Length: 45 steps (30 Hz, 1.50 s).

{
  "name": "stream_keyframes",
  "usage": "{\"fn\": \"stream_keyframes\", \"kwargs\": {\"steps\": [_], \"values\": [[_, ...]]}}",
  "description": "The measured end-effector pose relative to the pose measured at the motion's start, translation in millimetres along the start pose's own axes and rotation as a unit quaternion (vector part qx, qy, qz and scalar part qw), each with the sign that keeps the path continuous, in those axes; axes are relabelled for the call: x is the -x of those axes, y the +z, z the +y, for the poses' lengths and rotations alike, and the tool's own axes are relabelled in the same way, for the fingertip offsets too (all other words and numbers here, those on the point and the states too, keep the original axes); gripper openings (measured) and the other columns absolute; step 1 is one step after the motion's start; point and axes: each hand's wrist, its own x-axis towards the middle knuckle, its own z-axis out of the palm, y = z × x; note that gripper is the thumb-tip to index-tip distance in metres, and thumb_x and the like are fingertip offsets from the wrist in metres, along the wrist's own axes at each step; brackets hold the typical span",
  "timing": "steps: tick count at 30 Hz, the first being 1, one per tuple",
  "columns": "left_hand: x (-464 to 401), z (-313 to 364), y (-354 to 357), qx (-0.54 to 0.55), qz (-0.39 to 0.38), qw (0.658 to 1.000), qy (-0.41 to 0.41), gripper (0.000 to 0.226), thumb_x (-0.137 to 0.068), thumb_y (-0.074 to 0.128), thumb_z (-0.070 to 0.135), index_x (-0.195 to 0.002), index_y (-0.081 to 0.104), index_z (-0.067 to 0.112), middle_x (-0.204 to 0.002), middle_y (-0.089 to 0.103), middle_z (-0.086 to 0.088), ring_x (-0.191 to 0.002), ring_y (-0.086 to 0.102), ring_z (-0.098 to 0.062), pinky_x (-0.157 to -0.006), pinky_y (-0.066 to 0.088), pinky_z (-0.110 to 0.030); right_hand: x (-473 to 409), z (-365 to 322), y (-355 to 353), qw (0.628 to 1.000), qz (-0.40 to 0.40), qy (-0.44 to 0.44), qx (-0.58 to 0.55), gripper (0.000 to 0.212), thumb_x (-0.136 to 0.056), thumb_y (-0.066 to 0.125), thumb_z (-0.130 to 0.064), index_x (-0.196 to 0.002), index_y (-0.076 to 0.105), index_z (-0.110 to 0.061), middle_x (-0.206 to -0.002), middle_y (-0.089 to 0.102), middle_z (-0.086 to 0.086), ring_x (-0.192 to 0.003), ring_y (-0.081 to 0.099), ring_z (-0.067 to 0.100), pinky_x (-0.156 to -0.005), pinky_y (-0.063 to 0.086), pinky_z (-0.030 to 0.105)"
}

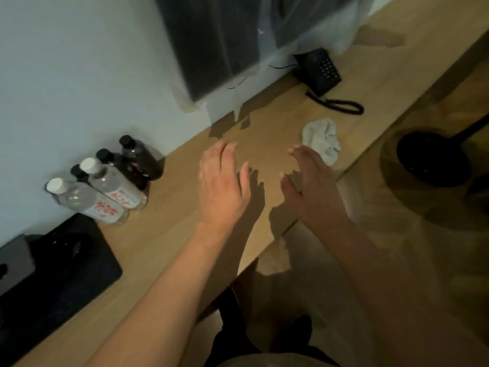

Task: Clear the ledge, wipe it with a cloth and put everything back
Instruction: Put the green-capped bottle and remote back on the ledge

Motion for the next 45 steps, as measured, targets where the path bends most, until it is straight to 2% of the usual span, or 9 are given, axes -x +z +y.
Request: {"fn": "stream_keyframes", "kwargs": {"steps": [4,13,17,20,25,29,34,38,45], "values": [[9.5,92.6,34.4,0.039,-0.038,0.997,0.057,0.043,-0.103,0.048,0.032,-0.140,0.049,0.010,-0.144,0.050,-0.014,-0.137,0.043,-0.027,-0.117,0.036,-0.048,45.4,60.2,-70.0,0.995,0.055,0.064,0.043,0.047,-0.096,0.059,-0.018,-0.140,0.046,-0.010,-0.145,0.045,0.006,-0.135,0.038,0.014,-0.106,0.029,0.020],[35.0,294.1,103.3,0.132,-0.088,0.961,0.226,0.037,-0.103,0.051,0.027,-0.136,0.054,0.008,-0.137,0.053,-0.013,-0.130,0.046,-0.025,-0.111,0.036,-0.037,142.8,174.3,-209.6,0.961,0.177,0.202,0.060,0.050,-0.099,0.055,-0.022,-0.146,0.041,-0.012,-0.150,0.039,0.004,-0.140,0.035,0.015,-0.112,0.026,0.023],[38.2,360.5,130.0,0.152,-0.113,0.942,0.278,0.036,-0.104,0.051,0.027,-0.136,0.055,0.009,-0.138,0.054,-0.011,-0.131,0.048,-0.023,-0.112,0.041,-0.043,168.0,214.6,-247.9,0.937,0.234,0.248,0.076,0.049,-0.098,0.057,-0.023,-0.144,0.044,-0.014,-0.149,0.041,0.001,-0.139,0.037,0.014,-0.111,0.027,0.024],[32.5,399.3,158.9,0.170,-0.123,0.928,0.309,0.035,-0.104,0.052,0.025,-0.134,0.055,0.008,-0.136,0.055,-0.011,-0.129,0.049,-0.023,-0.111,0.043,-0.041,174.0,247.6,-268.9,0.922,0.259,0.276,0.084,0.049,-0.098,0.058,-0.024,-0.144,0.044,-0.013,-0.149,0.042,0.001,-0.138,0.038,0.014,-0.113,0.032,0.028],[8.5,456.1,225.0,0.191,-0.151,0.914,0.326,0.034,-0.104,0.052,0.027,-0.134,0.056,0.009,-0.137,0.055,-0.010,-0.129,0.049,-0.022,-0.110,0.044,-0.038,154.5,314.9,-300.5,0.910,0.258,0.311,0.090,0.051,-0.099,0.055,-0.028,-0.146,0.041,-0.016,-0.151,0.039,-0.001,-0.139,0.038,0.014,-0.114,0.037,0.034],[-32.0,505.2,284.0,0.204,-0.170,0.905,0.333,0.036,-0.105,0.049,0.029,-0.136,0.052,0.012,-0.139,0.051,-0.007,-0.131,0.047,-0.020,-0.110,0.045,-0.040,115.0,373.6,-336.0,0.904,0.247,0.330,0.112,0.051,-0.099,0.055,-0.029,-0.146,0.041,-0.016,-0.151,0.038,-0.001,-0.139,0.038,0.014,-0.113,0.034,0.030],[-99.3,569.3,335.0,0.212,-0.165,0.896,0.353,0.036,-0.106,0.045,0.032,-0.137,0.048,0.014,-0.140,0.049,-0.005,-0.130,0.047,-0.019,-0.106,0.047,-0.040,57.1,433.0,-389.5,0.905,0.242,0.332,0.114,0.050,-0.098,0.056,-0.026,-0.145,0.042,-0.015,-0.151,0.038,0.000,-0.139,0.037,0.015,-0.114,0.034,0.032],[-136.2,620.9,369.3,0.233,-0.168,0.899,0.331,0.034,-0.105,0.047,0.029,-0.135,0.049,0.013,-0.138,0.050,-0.007,-0.128,0.047,-0.021,-0.104,0.047,-0.043,23.8,472.6,-421.1,0.897,0.266,0.331,0.122,0.050,-0.097,0.058,-0.024,-0.143,0.044,-0.014,-0.148,0.042,0.001,-0.138,0.038,0.014,-0.114,0.033,0.031],[-169.1,689.8,445.9,0.244,-0.183,0.895,0.326,0.035,-0.103,0.048,0.028,-0.135,0.051,0.013,-0.137,0.051,-0.007,-0.125,0.049,-0.021,-0.100,0.050,-0.043,-16.2,564.2,-473.1,0.899,0.259,0.332,0.122,0.050,-0.095,0.058,-0.021,-0.142,0.046,-0.011,-0.146,0.046,0.005,-0.138,0.041,0.016,-0.115,0.034,0.032]]}}
